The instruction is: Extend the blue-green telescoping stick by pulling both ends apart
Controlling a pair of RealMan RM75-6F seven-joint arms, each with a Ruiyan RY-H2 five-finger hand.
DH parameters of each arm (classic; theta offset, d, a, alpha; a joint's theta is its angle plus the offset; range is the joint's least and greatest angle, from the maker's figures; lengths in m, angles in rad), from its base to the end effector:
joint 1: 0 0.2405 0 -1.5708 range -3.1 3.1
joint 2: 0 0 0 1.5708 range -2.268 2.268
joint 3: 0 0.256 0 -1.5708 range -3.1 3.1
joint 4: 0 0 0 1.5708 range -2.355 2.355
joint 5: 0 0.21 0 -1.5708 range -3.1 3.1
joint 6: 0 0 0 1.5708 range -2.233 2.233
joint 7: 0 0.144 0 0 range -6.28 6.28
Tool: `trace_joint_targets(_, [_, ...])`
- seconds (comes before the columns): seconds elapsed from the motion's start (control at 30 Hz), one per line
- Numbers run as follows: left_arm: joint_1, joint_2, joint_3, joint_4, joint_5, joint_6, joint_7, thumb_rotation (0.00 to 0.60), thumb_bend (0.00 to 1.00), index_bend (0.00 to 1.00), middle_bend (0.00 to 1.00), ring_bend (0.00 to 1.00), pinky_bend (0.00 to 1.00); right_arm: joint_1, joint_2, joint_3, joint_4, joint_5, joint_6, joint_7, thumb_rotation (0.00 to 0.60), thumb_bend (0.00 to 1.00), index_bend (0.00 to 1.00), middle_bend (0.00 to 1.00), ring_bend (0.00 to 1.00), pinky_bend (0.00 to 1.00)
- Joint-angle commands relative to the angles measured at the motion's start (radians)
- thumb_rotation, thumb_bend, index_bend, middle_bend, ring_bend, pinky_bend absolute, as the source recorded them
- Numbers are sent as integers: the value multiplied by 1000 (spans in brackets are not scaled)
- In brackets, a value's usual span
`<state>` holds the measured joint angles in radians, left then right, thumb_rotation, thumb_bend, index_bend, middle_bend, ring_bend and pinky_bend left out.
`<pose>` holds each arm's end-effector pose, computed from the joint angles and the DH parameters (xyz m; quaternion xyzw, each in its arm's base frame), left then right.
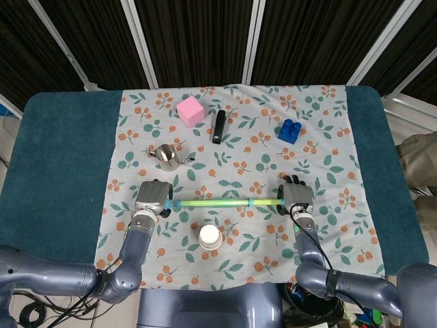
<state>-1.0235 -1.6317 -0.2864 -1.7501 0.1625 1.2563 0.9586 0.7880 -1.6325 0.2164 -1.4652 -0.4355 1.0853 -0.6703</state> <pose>-0.0859 0.3309 -0.0371 -0.7052 -0.4830 -0.1903 0.4829 -0.1936 -0.3492 -0.0295 0.6323 -0.5209 0.2237 0.5281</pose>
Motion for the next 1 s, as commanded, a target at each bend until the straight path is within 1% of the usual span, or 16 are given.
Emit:
trace_joint_targets(0.03, [-2, -3, 2, 2, 0, -1, 1, 600, 319, 527, 417, 222, 335, 0, -1, 1, -1, 0, -2, 0, 600, 447, 642, 107, 17, 135])
trace_joint_targets(0.13, [-5, -7, 0, 4, 0, -2, -1, 600, 319, 527, 417, 222, 335, 0, -1, 1, -3, -5, -2, 0, 600, 448, 655, 110, 17, 135])
trace_joint_targets(0.63, [-11, -11, -1, 5, -2, 2, -7, 600, 319, 527, 417, 222, 334, -5, -19, -6, -13, -23, 11, -6, 600, 448, 661, 110, 17, 134])
trace_joint_targets(1.0, [-11, -18, 5, 17, -8, -11, -14, 600, 319, 527, 416, 222, 335, -6, -17, 4, -5, -21, 10, -7, 600, 448, 661, 110, 17, 135])
